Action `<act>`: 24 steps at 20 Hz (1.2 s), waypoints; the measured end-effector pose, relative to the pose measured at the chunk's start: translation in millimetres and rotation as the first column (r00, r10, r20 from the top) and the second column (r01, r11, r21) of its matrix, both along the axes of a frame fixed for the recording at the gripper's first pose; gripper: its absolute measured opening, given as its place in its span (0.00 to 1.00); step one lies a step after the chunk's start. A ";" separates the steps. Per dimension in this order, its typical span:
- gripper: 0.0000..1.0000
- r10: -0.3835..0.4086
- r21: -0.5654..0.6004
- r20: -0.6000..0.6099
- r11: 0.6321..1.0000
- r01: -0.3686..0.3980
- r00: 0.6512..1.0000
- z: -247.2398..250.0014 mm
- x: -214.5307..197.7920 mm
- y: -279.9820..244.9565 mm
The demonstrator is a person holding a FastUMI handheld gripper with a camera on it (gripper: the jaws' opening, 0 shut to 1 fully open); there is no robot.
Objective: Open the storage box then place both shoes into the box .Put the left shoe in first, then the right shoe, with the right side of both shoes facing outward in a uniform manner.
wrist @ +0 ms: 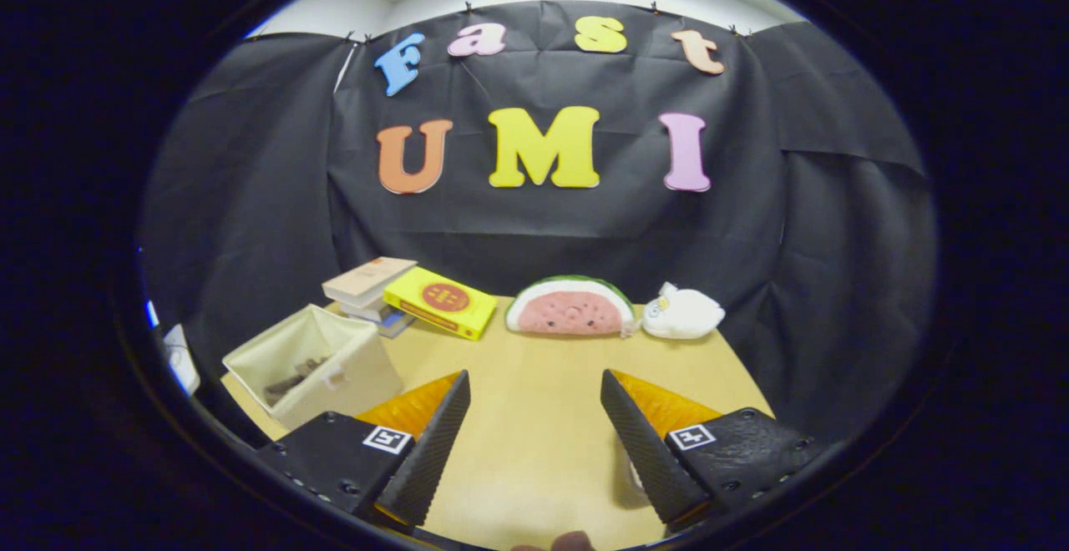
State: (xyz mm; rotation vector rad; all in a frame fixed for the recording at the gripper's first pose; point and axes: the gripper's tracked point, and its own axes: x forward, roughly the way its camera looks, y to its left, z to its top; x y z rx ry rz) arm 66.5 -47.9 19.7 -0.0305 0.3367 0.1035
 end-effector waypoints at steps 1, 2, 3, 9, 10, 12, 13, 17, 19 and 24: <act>0.96 -0.009 -0.008 -0.033 1.000 0.008 0.999 -14.7 0.9 -16.7; 0.96 -0.019 -0.020 -0.072 1.000 0.018 0.997 -30.7 2.0 -33.7; 0.96 -0.041 -0.041 -0.105 0.998 0.037 0.994 -45.3 5.6 -55.1; 0.97 -0.111 -0.057 -0.310 0.994 0.098 0.944 -129.2 21.0 -124.2; 0.97 -0.116 -0.064 -0.348 0.993 0.100 0.930 -142.9 22.5 -130.7; 0.97 -0.130 -0.079 -0.393 0.991 0.107 0.910 -162.9 27.5 -140.4; 0.97 -0.134 -0.088 -0.407 0.990 0.107 0.904 -171.3 32.7 -144.4; 0.97 -0.121 -0.048 -0.465 0.993 0.112 0.877 -196.1 50.0 -145.8; 0.97 -0.123 -0.041 -0.479 0.992 0.118 0.869 -203.4 58.1 -148.7; 0.40 -0.095 0.023 -0.524 0.992 0.126 0.847 -221.2 60.7 -140.3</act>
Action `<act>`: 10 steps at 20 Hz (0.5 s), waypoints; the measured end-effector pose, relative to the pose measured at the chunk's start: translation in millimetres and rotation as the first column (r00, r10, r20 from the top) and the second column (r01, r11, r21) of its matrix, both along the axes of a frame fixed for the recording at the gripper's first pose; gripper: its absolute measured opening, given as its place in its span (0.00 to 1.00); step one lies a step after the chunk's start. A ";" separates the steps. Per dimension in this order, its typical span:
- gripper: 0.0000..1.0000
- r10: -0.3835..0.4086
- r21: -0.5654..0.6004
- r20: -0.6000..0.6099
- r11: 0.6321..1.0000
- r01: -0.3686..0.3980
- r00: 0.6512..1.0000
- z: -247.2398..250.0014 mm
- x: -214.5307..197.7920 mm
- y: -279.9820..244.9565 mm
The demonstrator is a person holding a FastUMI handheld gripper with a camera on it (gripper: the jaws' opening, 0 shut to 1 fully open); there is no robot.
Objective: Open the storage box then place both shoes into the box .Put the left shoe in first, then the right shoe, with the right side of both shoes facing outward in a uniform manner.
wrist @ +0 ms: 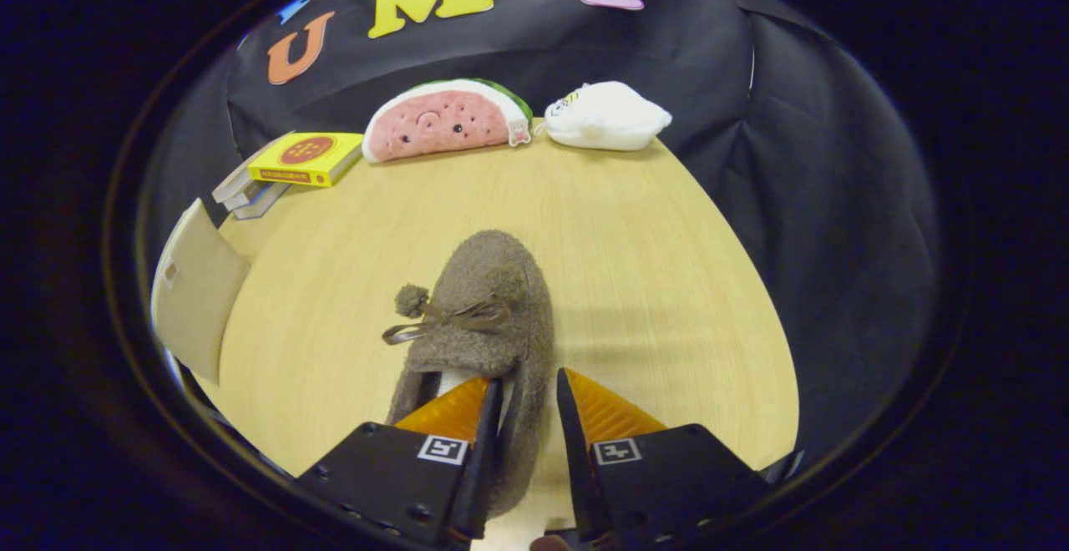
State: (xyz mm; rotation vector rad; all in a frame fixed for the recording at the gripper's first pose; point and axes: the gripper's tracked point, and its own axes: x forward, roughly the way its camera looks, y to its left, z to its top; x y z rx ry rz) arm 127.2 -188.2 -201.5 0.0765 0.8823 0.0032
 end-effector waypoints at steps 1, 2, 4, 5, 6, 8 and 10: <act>0.25 -0.020 0.004 0.003 1.000 0.020 1.000 4.5 5.6 -2.9; 0.10 -0.025 -0.002 -0.011 1.000 0.025 1.000 4.0 6.3 -4.5; 0.01 -0.035 0.018 -0.012 0.999 0.035 0.999 4.7 5.2 -4.3; 0.01 -0.051 0.042 -0.013 0.998 0.052 0.999 4.5 5.8 -3.3; 0.00 -0.065 0.084 -0.024 0.994 0.067 0.998 5.9 4.4 0.3; 0.00 -0.083 0.205 -0.054 0.974 0.093 0.995 15.8 -4.5 14.8; 0.00 -0.085 0.260 -0.053 0.961 0.096 0.995 29.1 -6.0 26.9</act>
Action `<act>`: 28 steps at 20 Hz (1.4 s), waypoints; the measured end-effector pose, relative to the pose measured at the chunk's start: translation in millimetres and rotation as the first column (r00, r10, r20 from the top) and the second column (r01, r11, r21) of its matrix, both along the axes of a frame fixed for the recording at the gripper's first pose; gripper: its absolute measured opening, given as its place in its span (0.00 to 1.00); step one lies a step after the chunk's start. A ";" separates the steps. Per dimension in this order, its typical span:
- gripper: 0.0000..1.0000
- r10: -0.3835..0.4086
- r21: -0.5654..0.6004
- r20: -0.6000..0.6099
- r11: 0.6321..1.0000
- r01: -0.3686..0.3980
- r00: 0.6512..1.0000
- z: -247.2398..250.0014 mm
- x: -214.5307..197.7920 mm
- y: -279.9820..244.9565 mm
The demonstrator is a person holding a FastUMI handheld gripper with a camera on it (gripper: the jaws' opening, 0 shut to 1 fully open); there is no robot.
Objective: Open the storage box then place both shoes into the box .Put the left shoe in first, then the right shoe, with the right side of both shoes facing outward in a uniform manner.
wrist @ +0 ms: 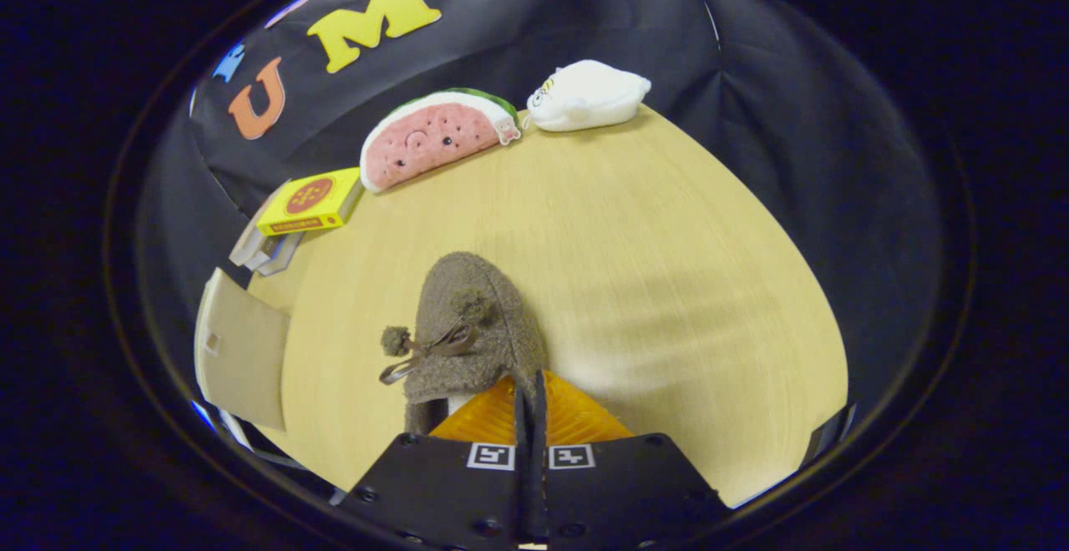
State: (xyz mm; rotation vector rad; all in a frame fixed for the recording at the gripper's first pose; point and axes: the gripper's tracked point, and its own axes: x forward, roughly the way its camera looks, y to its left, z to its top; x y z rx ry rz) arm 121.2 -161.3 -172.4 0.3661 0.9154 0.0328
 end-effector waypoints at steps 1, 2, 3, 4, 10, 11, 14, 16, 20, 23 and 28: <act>0.00 -0.004 0.001 0.009 1.000 0.004 1.000 7.6 -0.2 4.5; 0.00 -0.006 0.000 0.023 1.000 0.006 1.000 17.0 -0.9 10.5; 0.00 -0.005 0.002 0.036 1.000 0.005 0.999 28.0 -2.7 20.1; 0.00 -0.004 0.012 0.049 1.000 0.004 0.999 41.1 -4.4 31.5; 0.00 0.074 -0.005 0.157 0.997 -0.074 0.985 133.4 -14.3 140.2; 0.00 0.093 -0.003 0.176 0.996 -0.094 0.980 148.2 -16.6 165.9; 0.00 0.148 -0.004 0.212 0.989 -0.150 0.966 183.7 -22.8 244.9; 0.00 0.174 -0.016 0.233 0.984 -0.175 0.957 204.2 -24.7 294.0; 0.00 0.159 0.043 0.258 0.984 -0.176 0.953 223.7 -20.8 388.8; 0.00 0.143 0.076 0.232 0.983 -0.164 0.962 208.9 -18.2 443.8; 0.00 0.047 0.038 0.262 0.998 -0.059 0.964 174.7 -10.6 478.3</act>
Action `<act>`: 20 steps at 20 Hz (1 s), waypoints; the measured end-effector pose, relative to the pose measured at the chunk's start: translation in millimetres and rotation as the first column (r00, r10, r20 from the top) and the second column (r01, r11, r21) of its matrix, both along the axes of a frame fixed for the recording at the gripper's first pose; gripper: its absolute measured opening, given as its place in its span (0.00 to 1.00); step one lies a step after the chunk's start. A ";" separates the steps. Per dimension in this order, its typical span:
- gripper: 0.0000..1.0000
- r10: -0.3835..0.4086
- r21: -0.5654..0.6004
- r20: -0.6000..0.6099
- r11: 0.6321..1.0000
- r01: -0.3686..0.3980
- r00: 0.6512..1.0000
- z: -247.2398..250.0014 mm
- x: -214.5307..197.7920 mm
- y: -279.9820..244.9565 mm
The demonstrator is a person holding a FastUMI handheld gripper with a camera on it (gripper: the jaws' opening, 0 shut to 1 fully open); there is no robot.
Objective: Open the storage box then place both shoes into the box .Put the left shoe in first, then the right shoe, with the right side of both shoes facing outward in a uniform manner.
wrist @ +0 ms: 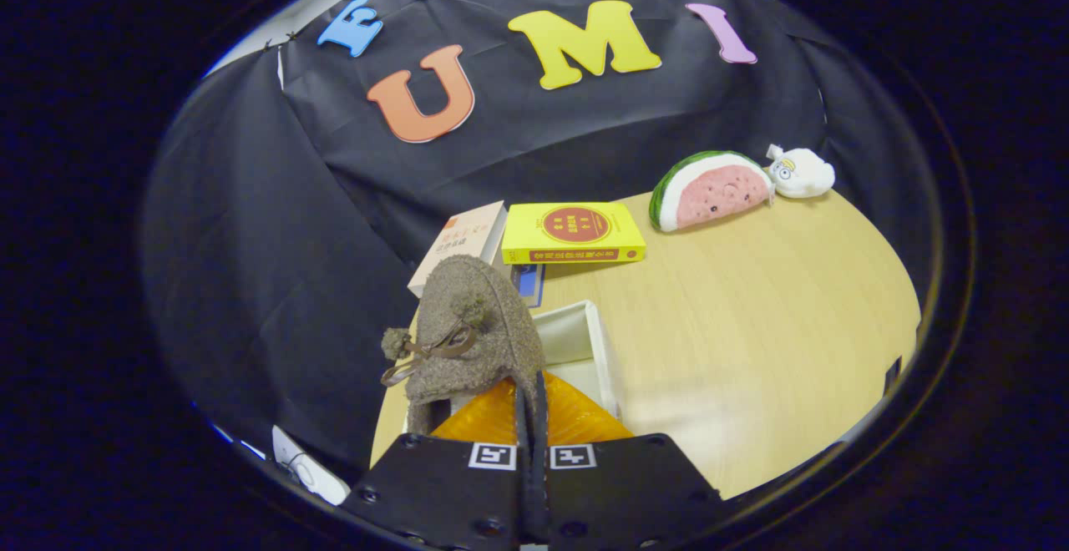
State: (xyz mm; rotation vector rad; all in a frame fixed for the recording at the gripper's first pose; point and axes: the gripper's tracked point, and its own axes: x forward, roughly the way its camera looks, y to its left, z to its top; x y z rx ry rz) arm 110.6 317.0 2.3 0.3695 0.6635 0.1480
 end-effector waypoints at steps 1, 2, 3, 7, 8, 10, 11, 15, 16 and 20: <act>0.00 -0.031 0.000 0.006 1.000 0.031 1.000 -7.8 1.7 1.6; 0.00 -0.061 -0.008 0.005 0.998 0.061 0.998 -16.5 2.4 0.5; 0.00 -0.092 -0.026 0.005 0.995 0.092 0.996 -25.7 1.4 -2.3; 0.00 -0.156 -0.047 -0.027 0.987 0.154 0.987 -61.7 -4.7 -2.4; 0.00 -0.167 -0.053 -0.037 0.985 0.165 0.985 -67.3 -6.7 -3.8; 0.00 -0.177 -0.079 -0.032 0.981 0.174 0.984 -70.7 -4.6 -5.7; 0.00 -0.171 -0.093 -0.026 0.981 0.168 0.985 -71.3 -5.7 -3.9; 0.10 -0.144 -0.121 -0.008 0.982 0.142 0.989 -71.8 -7.7 0.1; 0.12 -0.141 -0.129 -0.011 0.982 0.138 0.990 -73.1 -8.7 0.5; 0.20 -0.120 -0.153 -0.019 0.981 0.116 0.993 -72.7 -14.3 4.2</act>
